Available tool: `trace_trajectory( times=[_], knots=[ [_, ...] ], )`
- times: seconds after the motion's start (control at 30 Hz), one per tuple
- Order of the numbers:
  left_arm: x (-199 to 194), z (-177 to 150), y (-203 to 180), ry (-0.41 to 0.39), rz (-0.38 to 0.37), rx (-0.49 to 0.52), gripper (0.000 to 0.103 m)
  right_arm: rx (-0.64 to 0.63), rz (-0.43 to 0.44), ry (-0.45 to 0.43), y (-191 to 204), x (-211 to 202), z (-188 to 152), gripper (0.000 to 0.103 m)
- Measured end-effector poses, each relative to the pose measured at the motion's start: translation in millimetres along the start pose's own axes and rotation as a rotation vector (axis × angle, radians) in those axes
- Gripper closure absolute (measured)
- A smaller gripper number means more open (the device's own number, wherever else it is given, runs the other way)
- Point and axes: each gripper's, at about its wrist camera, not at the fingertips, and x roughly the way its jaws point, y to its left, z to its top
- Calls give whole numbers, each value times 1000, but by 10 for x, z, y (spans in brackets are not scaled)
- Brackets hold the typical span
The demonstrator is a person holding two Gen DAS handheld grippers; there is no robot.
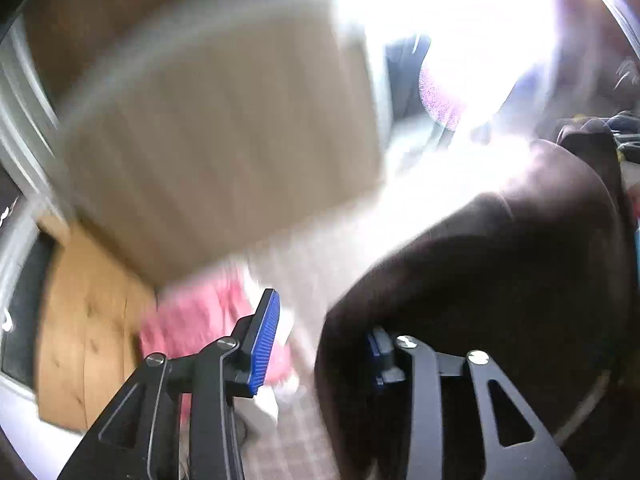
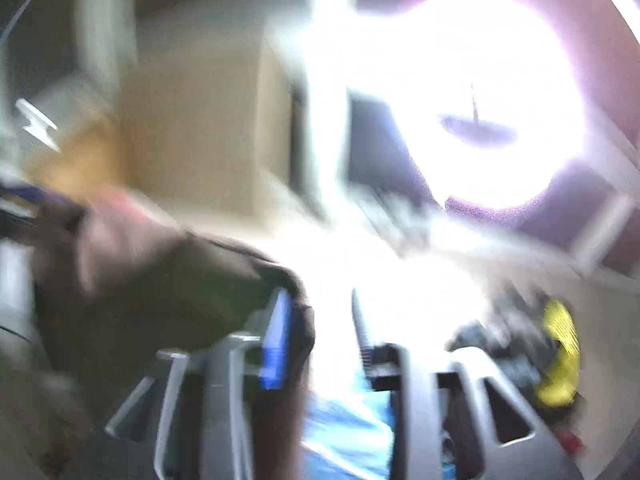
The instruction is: Fold clothes
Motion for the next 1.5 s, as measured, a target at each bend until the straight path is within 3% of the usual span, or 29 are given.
trace_trajectory(
  times=[0.07,0.1,0.13,0.27,0.37,0.47,0.53,0.63,0.73,0.77,0.8,0.83,0.93,0.97,1.0,1.03,1.1,1.13,1.17,1.2,1.27,1.37,1.5],
  knots=[
    [398,-158,-54,53,-34,-15,92,3,-50,147,-25,618,-230,69],
    [597,-238,-81,80,-51,-23,90,9,-56,200,-38,869,-349,69],
    [773,-306,-110,103,-67,-27,86,25,-9,190,-57,933,-463,67],
    [939,-303,-212,110,-94,23,59,48,75,243,-127,1253,-696,65],
    [1206,-447,-70,143,-88,19,58,94,137,310,-145,1542,-795,64],
    [1485,-508,134,191,-104,-79,59,153,202,316,-218,1717,-868,64],
    [1609,-435,240,182,-154,-150,60,165,227,308,-236,1808,-791,64],
    [1754,-260,164,165,-203,-138,60,184,266,297,-263,1944,-674,64],
    [1990,-182,-45,206,-239,-69,60,173,289,302,-250,2077,-594,62],
    [2075,-196,-105,225,-227,-50,62,155,286,315,-222,2120,-600,62],
    [2154,-212,-166,245,-216,-31,85,140,285,327,-195,2163,-609,62],
    [2185,-237,-220,263,-208,-13,96,132,294,336,-176,2192,-629,62],
    [2040,-228,-191,230,-205,-8,98,127,318,325,-145,2163,-670,62],
    [1991,-225,-181,219,-203,-6,98,130,339,320,-133,2144,-673,67],
    [1938,-220,-164,207,-199,-3,98,137,377,316,-119,2116,-669,77],
    [1863,-203,-98,192,-178,10,98,139,409,312,-99,2084,-664,96],
    [1868,-202,3,212,-166,19,97,84,403,310,-18,1997,-639,96],
    [1873,-201,47,223,-161,24,95,6,325,319,49,1967,-633,91],
    [1893,-199,46,231,-157,29,91,-57,263,337,91,1959,-631,76],
    [1893,-189,30,228,-151,38,84,-91,242,349,98,1953,-629,69],
    [1875,-149,11,217,-150,29,79,-32,300,326,-4,1923,-597,63],
    [1935,-84,25,194,-188,-21,57,83,388,315,-124,1990,-533,62],
    [2053,-92,-64,223,-160,11,59,73,401,346,-5,2173,-548,62]
  ],
)
